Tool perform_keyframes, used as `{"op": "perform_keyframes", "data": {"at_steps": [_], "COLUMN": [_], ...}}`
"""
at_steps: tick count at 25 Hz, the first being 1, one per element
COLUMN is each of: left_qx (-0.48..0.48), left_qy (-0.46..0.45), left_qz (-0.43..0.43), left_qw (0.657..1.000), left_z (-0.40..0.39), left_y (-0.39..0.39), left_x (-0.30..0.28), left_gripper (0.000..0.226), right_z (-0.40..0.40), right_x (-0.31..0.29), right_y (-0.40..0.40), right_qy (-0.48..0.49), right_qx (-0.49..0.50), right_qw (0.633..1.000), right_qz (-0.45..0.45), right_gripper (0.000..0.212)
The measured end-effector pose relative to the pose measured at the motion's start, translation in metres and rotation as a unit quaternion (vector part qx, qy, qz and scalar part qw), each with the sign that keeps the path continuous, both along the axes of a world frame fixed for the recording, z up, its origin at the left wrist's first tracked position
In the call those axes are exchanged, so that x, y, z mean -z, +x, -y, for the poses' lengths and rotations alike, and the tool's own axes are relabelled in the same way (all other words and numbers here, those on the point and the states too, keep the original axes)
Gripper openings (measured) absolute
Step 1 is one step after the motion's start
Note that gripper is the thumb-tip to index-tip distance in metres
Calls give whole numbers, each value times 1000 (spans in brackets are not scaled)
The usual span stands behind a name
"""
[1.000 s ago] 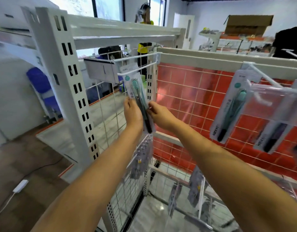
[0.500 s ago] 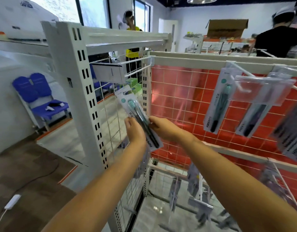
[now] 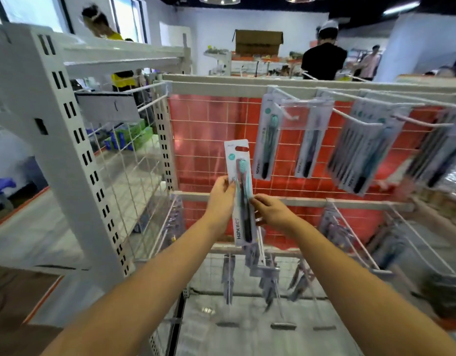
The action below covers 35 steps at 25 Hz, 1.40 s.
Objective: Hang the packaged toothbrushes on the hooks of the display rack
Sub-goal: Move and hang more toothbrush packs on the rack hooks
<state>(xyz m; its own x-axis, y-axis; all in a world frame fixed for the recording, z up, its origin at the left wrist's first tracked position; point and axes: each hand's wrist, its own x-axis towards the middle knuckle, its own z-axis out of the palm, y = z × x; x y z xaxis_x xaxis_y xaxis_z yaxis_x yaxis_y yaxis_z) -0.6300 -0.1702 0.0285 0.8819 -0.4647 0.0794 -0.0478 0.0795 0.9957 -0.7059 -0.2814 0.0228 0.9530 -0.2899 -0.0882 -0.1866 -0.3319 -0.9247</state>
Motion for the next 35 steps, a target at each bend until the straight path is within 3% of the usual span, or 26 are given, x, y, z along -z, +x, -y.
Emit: {"op": "perform_keyframes", "data": {"at_steps": [6, 14, 24, 35], "left_qx": [38, 1, -44, -92], "left_qy": [-4, -92, -67, -57], "left_qz": [55, 35, 69, 64], "left_qw": [998, 995, 994, 992], "left_z": [46, 97, 126, 132], "left_y": [-12, 1, 16, 37], "left_x": [-33, -52, -54, -56], "left_gripper": [14, 14, 12, 14], "right_z": [45, 93, 124, 128], "right_x": [-17, -51, -39, -20], "right_y": [-12, 5, 28, 49], "right_qy": [-79, -193, -137, -85], "right_qx": [83, 69, 20, -18], "right_qw": [991, 973, 981, 990], "right_qz": [71, 104, 137, 113], "right_gripper": [24, 26, 20, 30]}}
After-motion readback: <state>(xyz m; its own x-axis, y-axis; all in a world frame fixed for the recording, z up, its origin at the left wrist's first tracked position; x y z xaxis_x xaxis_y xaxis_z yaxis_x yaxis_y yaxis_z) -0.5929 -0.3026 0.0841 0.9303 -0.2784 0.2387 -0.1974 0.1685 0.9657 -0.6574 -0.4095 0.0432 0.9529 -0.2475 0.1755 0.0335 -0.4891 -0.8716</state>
